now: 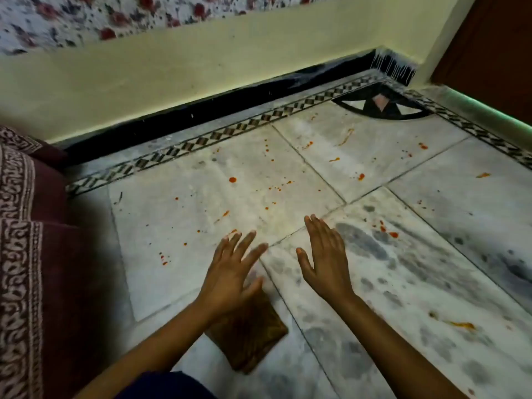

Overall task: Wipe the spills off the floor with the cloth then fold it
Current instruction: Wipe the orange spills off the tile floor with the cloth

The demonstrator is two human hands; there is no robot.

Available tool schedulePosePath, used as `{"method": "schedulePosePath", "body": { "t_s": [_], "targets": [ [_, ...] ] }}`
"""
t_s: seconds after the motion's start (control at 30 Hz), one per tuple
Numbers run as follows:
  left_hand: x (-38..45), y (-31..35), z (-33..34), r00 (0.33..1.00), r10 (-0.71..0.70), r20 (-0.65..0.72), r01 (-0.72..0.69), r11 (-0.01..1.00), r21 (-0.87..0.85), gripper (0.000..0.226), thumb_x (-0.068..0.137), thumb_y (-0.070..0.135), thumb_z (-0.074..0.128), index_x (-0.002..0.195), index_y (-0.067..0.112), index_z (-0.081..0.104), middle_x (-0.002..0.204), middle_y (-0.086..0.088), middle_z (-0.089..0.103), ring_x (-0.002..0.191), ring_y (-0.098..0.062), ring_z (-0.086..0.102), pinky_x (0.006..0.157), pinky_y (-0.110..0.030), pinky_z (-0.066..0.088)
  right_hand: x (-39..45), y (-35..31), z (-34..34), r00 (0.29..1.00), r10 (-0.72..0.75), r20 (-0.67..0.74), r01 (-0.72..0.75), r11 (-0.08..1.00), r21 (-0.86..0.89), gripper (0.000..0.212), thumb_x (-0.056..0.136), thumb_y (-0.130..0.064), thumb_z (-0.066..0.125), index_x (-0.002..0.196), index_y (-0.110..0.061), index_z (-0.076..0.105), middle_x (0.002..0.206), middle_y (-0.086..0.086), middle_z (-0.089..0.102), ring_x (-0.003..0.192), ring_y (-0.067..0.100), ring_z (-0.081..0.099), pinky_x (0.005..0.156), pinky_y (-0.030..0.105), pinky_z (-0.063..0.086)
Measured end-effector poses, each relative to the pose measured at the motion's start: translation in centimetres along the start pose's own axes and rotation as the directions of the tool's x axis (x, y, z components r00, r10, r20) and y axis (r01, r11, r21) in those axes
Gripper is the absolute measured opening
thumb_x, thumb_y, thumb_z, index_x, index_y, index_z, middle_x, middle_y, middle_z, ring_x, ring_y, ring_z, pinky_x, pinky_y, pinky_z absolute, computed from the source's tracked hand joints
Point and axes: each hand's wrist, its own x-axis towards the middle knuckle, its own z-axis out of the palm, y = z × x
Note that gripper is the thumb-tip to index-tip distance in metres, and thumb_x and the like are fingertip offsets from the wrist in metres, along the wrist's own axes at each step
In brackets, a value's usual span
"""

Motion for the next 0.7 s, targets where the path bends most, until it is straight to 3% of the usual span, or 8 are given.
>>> {"method": "schedulePosePath", "body": {
  "t_s": [0.17, 0.27, 0.37, 0.47, 0.57, 0.63, 0.7],
  "targets": [
    [-6.2, -0.8, 5.3, 0.952, -0.072, 0.298, 0.055, 0.996, 0.065, 0.082, 0.075, 0.085, 0.019, 0.145, 0.043, 0.018, 0.158, -0.005, 0.012, 0.143, -0.04, 0.015, 0.11, -0.056, 0.002, -2.8, -0.2, 1.8, 0.997, 0.031, 0.078, -0.032, 0.999, 0.013, 0.059, 0.09, -0.036, 0.035, 0.144, -0.011, 0.034, 0.147, 0.01, 0.04, 0.137, 0.023, 0.033, 0.112, 0.04, 0.022],
    [-7.6, -0.6, 6.5, 0.892, -0.11, 0.439, 0.084, 0.993, 0.079, 0.089, 0.066, 0.088, 0.022, 0.144, 0.051, 0.002, 0.159, -0.004, -0.011, 0.145, -0.035, -0.005, 0.112, -0.057, -0.007, -4.3, -0.3, 2.8, 0.993, 0.01, 0.12, -0.012, 1.0, 0.019, 0.059, 0.09, -0.036, 0.035, 0.144, -0.01, 0.035, 0.147, 0.011, 0.04, 0.136, 0.025, 0.034, 0.112, 0.04, 0.022],
    [-8.2, 0.0, 7.5, 0.884, -0.13, 0.45, 0.1, 0.991, 0.089, 0.092, 0.063, 0.09, 0.025, 0.143, 0.053, 0.0, 0.158, -0.009, -0.015, 0.144, -0.037, -0.01, 0.111, -0.057, -0.008, -5.2, -0.1, 3.4, 0.985, -0.011, 0.171, 0.01, 1.0, 0.008, 0.06, 0.09, -0.036, 0.037, 0.144, -0.011, 0.035, 0.146, 0.011, 0.04, 0.135, 0.026, 0.035, 0.11, 0.045, 0.027],
    [-8.2, 0.0, 8.4, 0.91, -0.14, 0.391, 0.108, 0.989, 0.102, 0.082, 0.07, 0.085, 0.033, 0.142, 0.055, 0.008, 0.159, -0.012, 0.001, 0.142, -0.041, 0.009, 0.109, -0.06, 0.009, -5.7, 0.1, 3.9, 0.978, 0.003, 0.206, -0.004, 1.0, 0.006, 0.061, 0.09, -0.037, 0.036, 0.144, -0.01, 0.035, 0.146, 0.012, 0.04, 0.135, 0.027, 0.036, 0.11, 0.045, 0.027],
    [-7.4, 0.0, 8.6, 0.953, -0.115, 0.28, 0.097, 0.992, 0.079, 0.066, 0.07, 0.062, 0.043, 0.135, 0.049, 0.039, 0.149, -0.01, 0.038, 0.118, -0.039, 0.049, 0.086, -0.052, 0.042, -5.9, -0.3, 4.3, 0.969, 0.02, 0.247, -0.025, 0.999, 0.019, 0.062, 0.089, -0.039, 0.033, 0.144, -0.01, 0.035, 0.146, 0.013, 0.04, 0.135, 0.028, 0.036, 0.11, 0.043, 0.025],
    [-6.7, -0.7, 8.2, 0.957, -0.124, 0.262, 0.117, 0.992, 0.043, 0.061, 0.071, 0.052, 0.049, 0.131, 0.044, 0.049, 0.144, -0.006, 0.045, 0.109, -0.034, 0.055, 0.079, -0.045, 0.046, -6.0, -0.8, 4.8, 0.96, 0.004, 0.278, -0.009, 1.0, 0.016, 0.062, 0.089, -0.039, 0.033, 0.143, -0.01, 0.036, 0.145, 0.013, 0.042, 0.134, 0.029, 0.039, 0.11, 0.042, 0.025],
    [-5.8, -1.5, 7.2, 0.937, -0.155, 0.312, 0.155, 0.988, 0.026, 0.063, 0.073, 0.046, 0.053, 0.135, 0.044, 0.045, 0.15, -0.001, 0.036, 0.119, -0.03, 0.049, 0.088, -0.04, 0.044, -5.8, -1.2, 5.5, 0.957, -0.025, 0.29, 0.018, 1.0, 0.024, 0.061, 0.088, -0.038, 0.034, 0.141, -0.009, 0.039, 0.142, 0.014, 0.045, 0.131, 0.03, 0.043, 0.109, 0.039, 0.024]
  ]
}}
